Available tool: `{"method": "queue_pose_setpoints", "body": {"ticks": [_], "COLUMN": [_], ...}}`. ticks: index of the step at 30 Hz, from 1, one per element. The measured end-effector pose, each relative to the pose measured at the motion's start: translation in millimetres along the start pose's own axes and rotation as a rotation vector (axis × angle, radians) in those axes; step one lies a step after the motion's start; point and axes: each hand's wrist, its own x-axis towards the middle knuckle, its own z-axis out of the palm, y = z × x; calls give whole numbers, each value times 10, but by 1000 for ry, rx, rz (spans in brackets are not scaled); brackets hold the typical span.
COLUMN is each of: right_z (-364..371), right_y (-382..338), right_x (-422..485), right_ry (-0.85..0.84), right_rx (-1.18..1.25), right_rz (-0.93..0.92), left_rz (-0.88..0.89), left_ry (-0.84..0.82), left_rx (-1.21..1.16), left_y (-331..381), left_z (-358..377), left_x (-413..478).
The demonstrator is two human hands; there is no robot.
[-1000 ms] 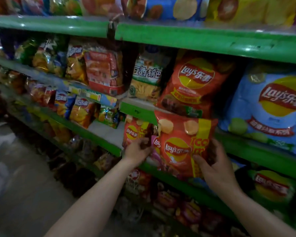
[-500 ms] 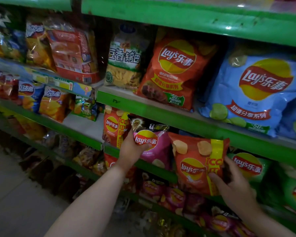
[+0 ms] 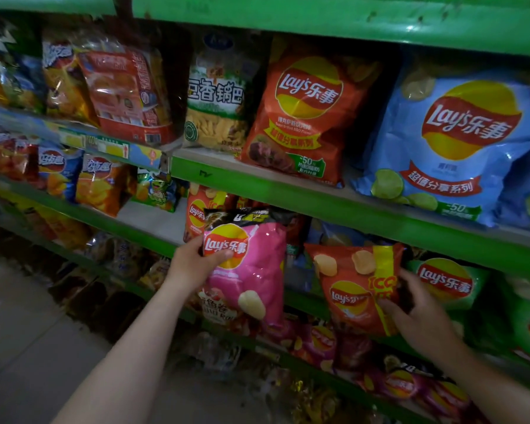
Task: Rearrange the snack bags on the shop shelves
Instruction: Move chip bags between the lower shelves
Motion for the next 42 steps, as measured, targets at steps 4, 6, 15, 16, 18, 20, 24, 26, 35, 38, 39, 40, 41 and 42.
{"method": "queue_pose_setpoints", "body": {"ticks": [4, 6, 15, 16, 18, 20, 24, 26, 35, 38, 39, 40, 41, 42], "right_z": [384, 650, 1684, 1753, 1861, 1901, 1847, 1784, 562, -33, -218, -394, -557, -706], "right_y": [-152, -298, -946, -924, -834, -759, -741, -768, -1479, -1752, -1820, -1880, -1923, -1958], "right_x": [52, 164, 920, 993, 1099, 1152, 1087, 867, -134, -165, -180, -191, -204, -215], "right_ry": [-49, 37, 162, 155, 134, 107, 97, 108, -6, -11, 0, 20, 46, 85], "right_rx": [-24, -30, 318, 326, 305, 301, 269, 244, 604, 576, 573, 572, 575, 583], "right_rz": [-53, -100, 81, 117, 186, 232, 288, 188, -457, -472, -465, -463, -462, -460], "left_rz": [-60, -76, -106, -105, -99, -84, -2, 71, 477, 629, 680, 736, 798, 863], "left_ry": [40, 80, 243, 243, 228, 213, 162, 134, 110, 188, 210, 223, 223, 206], "left_rx": [-77, -124, -265, -283, -293, -268, -163, -95, 16, 13, 45, 73, 91, 97], "left_y": [-143, -191, -275, -270, -257, -229, -18, 198, 1455, 1908, 2062, 2219, 2371, 2517], "left_z": [-427, -606, -765, -760, -759, -758, -769, -800, -399, -91, 8, 108, 205, 303], "left_x": [-145, -215, -343, -359, -392, -433, -497, -526, -628, -620, -619, -624, -638, -658]}}
